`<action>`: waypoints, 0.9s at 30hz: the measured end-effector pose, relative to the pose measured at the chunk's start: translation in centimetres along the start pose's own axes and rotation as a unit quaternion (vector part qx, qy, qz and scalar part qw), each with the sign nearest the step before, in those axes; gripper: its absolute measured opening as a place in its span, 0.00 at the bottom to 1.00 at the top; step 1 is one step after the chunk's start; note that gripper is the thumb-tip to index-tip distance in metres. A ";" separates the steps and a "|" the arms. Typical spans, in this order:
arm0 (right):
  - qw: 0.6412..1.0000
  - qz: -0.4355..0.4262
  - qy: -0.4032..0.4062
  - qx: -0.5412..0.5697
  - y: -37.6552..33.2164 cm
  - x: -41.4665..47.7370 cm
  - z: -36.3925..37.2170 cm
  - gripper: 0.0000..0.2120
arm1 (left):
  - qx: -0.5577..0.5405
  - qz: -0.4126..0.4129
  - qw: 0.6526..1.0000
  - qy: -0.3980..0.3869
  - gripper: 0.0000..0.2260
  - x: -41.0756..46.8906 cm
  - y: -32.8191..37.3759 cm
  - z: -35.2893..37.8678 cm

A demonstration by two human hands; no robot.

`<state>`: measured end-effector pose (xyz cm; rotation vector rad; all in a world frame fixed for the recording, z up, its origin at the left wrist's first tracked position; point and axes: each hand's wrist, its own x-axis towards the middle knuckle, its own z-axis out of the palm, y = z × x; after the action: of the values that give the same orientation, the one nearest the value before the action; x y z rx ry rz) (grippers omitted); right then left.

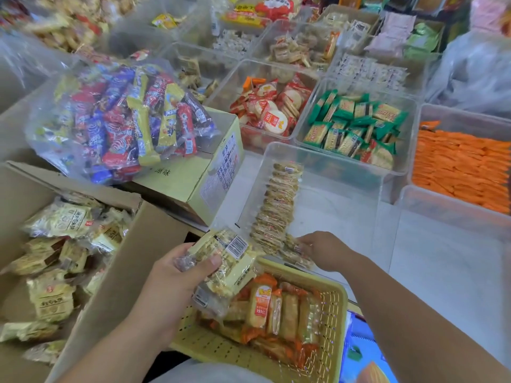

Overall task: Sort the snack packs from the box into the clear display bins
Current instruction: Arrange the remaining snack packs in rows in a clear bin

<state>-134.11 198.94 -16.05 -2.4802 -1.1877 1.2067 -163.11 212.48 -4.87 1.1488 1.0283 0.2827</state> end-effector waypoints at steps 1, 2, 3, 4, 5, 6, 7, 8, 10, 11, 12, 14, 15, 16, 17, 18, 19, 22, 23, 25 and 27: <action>1.000 -0.003 -0.007 0.000 0.1 0.0 -0.1 0.17 | -0.003 -0.003 1.000 0.000 0.22 -0.1 0.0 -0.1; 1.000 -0.008 -0.012 -0.003 0.2 -0.1 -0.3 0.17 | -0.006 -0.006 1.000 0.000 0.22 -0.1 0.0 -0.1; 1.000 -0.006 -0.015 -0.009 0.2 -0.2 -0.4 0.18 | -0.010 -0.009 1.000 0.001 0.21 -0.2 -0.1 -0.2; 1.000 0.000 -0.015 -0.018 0.3 -0.2 -0.6 0.18 | -0.013 -0.011 1.000 0.003 0.20 -0.2 -0.1 -0.2; 1.000 0.005 -0.013 -0.027 0.4 -0.3 -0.7 0.17 | -0.016 -0.012 1.000 0.004 0.18 -0.3 -0.1 -0.2; 0.999 0.005 -0.011 -0.039 0.4 -0.3 -0.8 0.17 | -0.019 -0.014 1.000 0.004 0.17 -0.3 -0.1 -0.2; 0.998 0.001 -0.013 -0.054 0.3 -0.4 -0.9 0.17 | -0.022 -0.014 1.000 0.004 0.17 -0.3 -0.1 -0.3; 0.998 -0.004 -0.016 -0.067 0.2 -0.5 -1.0 0.17 | -0.024 -0.015 1.000 0.002 0.17 -0.4 -0.1 -0.4; 0.996 -0.007 -0.027 -0.085 0.2 -0.7 -0.9 0.16 | -0.027 -0.014 1.000 -0.001 0.18 -0.4 0.0 -0.5; 0.996 -0.006 -0.030 -0.088 0.3 -0.7 -0.9 0.15 | -0.026 -0.013 1.000 -0.003 0.19 -0.5 0.0 -0.5; 0.996 -0.003 -0.032 -0.086 0.4 -0.7 -0.8 0.15 | -0.025 -0.011 1.000 -0.002 0.20 -0.4 -0.1 -0.6; 0.997 0.004 -0.036 -0.065 0.6 -0.7 -0.5 0.14 | -0.025 -0.012 1.000 -0.001 0.18 -0.5 -0.1 -0.5; 0.998 0.004 -0.039 -0.051 0.6 -0.6 -0.4 0.14 | -0.025 -0.012 1.000 0.000 0.18 -0.5 -0.1 -0.4; 0.998 0.002 -0.043 -0.035 0.5 -0.5 -0.1 0.15 | -0.026 -0.013 1.000 0.002 0.18 -0.5 -0.1 -0.5; 0.999 0.001 -0.050 -0.021 0.3 -0.5 0.1 0.15 | -0.027 -0.016 1.000 0.004 0.18 -0.5 -0.1 -0.4; 0.998 0.003 -0.056 -0.010 0.1 -0.4 0.3 0.16 | -0.029 -0.019 0.999 0.005 0.18 -0.5 -0.2 -0.4; 0.998 0.005 -0.060 -0.003 0.0 -0.3 0.5 0.16 | -0.033 -0.023 0.999 0.005 0.17 -0.5 -0.2 -0.3; 0.998 0.008 -0.069 0.009 -0.5 -0.1 0.7 0.17 | -0.043 -0.032 0.999 0.006 0.18 -0.4 -0.2 -0.1; 0.997 0.009 -0.075 0.017 -0.8 -0.2 0.6 0.19 | -0.049 -0.036 0.998 0.007 0.18 -0.5 -0.2 0.0; 0.996 0.013 -0.086 0.025 -1.2 -0.7 0.2 0.24 | -0.070 -0.044 0.997 0.006 0.17 -0.6 -0.1 0.0; 0.997 0.012 -0.081 0.002 -1.8 -1.5 -0.3 0.28 | -0.081 -0.047 0.996 0.000 0.16 -0.8 0.2 0.0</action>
<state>-135.54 199.16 -14.17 -2.4386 -1.1936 1.4381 -163.50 211.98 -4.30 0.9521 1.0375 0.2864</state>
